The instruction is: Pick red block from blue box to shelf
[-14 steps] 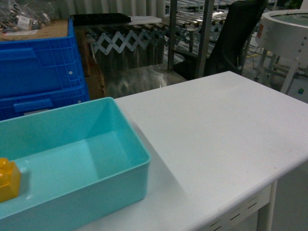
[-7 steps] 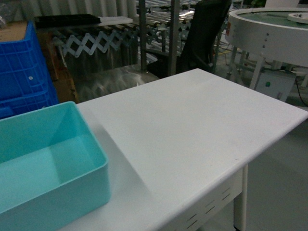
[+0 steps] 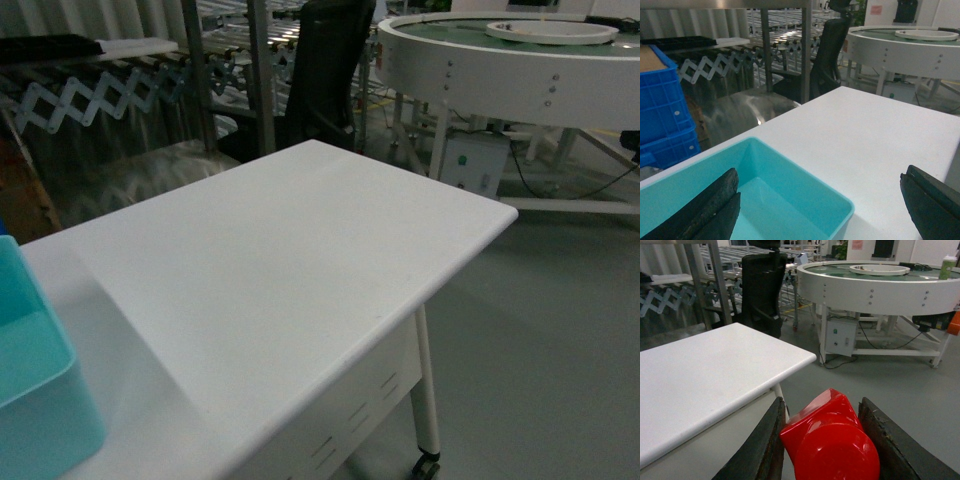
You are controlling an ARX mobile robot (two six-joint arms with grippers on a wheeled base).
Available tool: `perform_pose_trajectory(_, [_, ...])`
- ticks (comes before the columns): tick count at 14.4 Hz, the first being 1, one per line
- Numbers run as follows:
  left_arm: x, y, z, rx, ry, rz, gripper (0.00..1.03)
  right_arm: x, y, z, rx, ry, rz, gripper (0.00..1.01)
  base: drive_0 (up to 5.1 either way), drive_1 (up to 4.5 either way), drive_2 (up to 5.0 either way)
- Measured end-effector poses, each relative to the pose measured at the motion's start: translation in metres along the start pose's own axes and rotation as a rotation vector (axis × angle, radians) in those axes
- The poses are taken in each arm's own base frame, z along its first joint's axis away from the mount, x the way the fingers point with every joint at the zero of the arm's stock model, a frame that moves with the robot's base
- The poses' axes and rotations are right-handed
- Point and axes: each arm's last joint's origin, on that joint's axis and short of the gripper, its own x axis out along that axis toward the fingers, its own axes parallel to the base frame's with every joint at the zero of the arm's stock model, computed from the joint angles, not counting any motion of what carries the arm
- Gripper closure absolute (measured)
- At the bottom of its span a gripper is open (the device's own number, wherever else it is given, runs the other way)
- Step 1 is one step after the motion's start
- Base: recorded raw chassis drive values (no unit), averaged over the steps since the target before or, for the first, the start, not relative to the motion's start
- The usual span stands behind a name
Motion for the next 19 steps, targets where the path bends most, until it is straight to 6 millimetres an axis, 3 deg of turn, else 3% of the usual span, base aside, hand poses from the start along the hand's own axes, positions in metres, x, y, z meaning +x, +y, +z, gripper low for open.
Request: perform_pose_trajectory(19, [0.0000,0.0000,0.0000,0.000,0.000,0.000,0.05,0.0000,0.0000,0.0000,0.000,0.000,0.000,0.64,-1.6,-1.58,-1.6])
